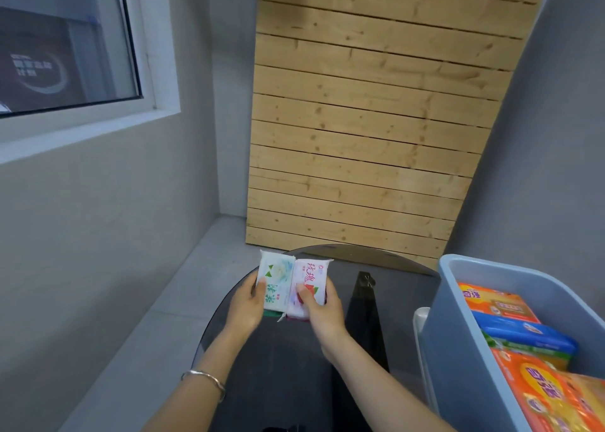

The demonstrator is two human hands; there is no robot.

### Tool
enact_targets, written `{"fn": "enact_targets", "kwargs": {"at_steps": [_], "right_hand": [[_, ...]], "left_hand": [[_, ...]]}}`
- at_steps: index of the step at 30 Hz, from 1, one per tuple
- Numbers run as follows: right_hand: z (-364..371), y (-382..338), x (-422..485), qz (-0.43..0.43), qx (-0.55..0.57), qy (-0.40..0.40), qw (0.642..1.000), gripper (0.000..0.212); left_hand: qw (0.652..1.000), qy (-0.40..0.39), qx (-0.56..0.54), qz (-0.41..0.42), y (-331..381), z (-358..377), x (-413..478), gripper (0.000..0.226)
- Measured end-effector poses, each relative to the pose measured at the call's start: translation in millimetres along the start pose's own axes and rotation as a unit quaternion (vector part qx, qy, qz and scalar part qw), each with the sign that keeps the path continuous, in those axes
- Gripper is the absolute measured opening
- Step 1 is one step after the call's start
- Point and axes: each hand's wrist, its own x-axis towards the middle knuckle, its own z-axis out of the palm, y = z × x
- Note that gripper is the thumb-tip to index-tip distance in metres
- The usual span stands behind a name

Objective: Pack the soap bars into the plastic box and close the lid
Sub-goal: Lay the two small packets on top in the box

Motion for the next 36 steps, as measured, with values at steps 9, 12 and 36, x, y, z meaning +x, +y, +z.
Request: {"fn": "enact_targets", "kwargs": {"at_steps": [9, 12, 36], "right_hand": [[-7.6, -57.7, -41.7, -0.096, 0.088, 0.013, 0.991, 0.037], [-20.1, -96.2, -60.6, -0.139, 0.104, 0.027, 0.984, 0.035], [-287.0, -153.7, -94.0, -0.03, -0.178, 0.064, 0.982, 0.03]], "left_hand": [[0.976, 0.023, -0.189, 0.102, 97.3, -34.4, -28.5, 0.019], [0.965, 0.023, -0.215, 0.145, 144.3, -37.8, -46.9, 0.019], [0.986, -0.097, 0.067, 0.122, 239.2, 181.3, -140.3, 0.039]]}}
